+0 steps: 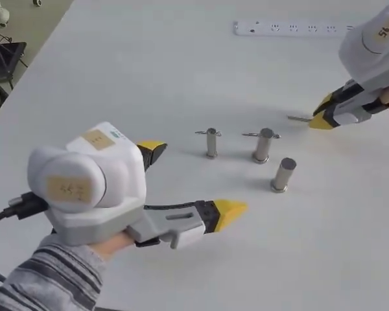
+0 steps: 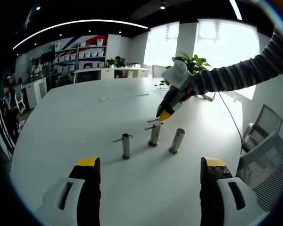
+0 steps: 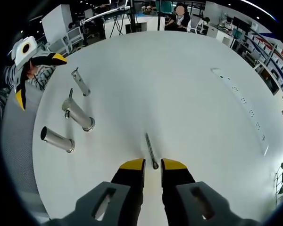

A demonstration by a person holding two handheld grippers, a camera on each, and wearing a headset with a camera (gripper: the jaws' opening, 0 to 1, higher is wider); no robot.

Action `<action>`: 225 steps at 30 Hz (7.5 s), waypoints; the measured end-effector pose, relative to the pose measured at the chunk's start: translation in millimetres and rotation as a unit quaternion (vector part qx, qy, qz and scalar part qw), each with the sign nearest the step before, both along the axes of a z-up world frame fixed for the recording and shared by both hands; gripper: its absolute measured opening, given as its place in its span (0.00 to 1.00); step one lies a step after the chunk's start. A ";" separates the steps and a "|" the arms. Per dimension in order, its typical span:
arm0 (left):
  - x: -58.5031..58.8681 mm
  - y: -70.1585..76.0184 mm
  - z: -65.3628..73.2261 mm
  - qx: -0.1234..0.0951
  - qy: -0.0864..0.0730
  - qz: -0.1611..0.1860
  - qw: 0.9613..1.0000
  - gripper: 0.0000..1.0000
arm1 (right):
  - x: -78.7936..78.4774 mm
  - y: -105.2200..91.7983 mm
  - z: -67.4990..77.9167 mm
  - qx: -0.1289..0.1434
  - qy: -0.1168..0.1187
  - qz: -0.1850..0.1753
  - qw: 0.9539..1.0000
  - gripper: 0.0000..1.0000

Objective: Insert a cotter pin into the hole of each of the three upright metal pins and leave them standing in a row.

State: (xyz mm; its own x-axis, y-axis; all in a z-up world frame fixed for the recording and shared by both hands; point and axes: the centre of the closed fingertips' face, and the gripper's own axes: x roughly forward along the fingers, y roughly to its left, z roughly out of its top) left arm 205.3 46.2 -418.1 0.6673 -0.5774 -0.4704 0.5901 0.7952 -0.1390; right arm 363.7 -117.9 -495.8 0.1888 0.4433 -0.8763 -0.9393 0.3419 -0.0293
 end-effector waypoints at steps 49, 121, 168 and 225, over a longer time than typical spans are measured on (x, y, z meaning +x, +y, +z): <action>9.7 -16.1 22.5 -0.013 0.007 -0.034 0.999 0.59 | -32.0 27.7 69.5 0.021 -0.148 0.119 0.981 0.00; 32.3 -65.2 45.7 -0.244 0.119 0.024 0.962 0.00 | -128.5 94.2 113.9 0.069 -0.243 0.257 0.933 0.00; -27.8 -70.0 48.0 -0.113 0.001 -0.229 0.967 0.00 | -191.4 88.5 100.7 0.294 0.136 0.101 0.941 0.06; 11.1 -88.9 -6.1 -0.015 -0.053 -0.106 0.993 0.22 | -137.6 7.0 62.5 0.115 -0.028 0.176 0.977 0.00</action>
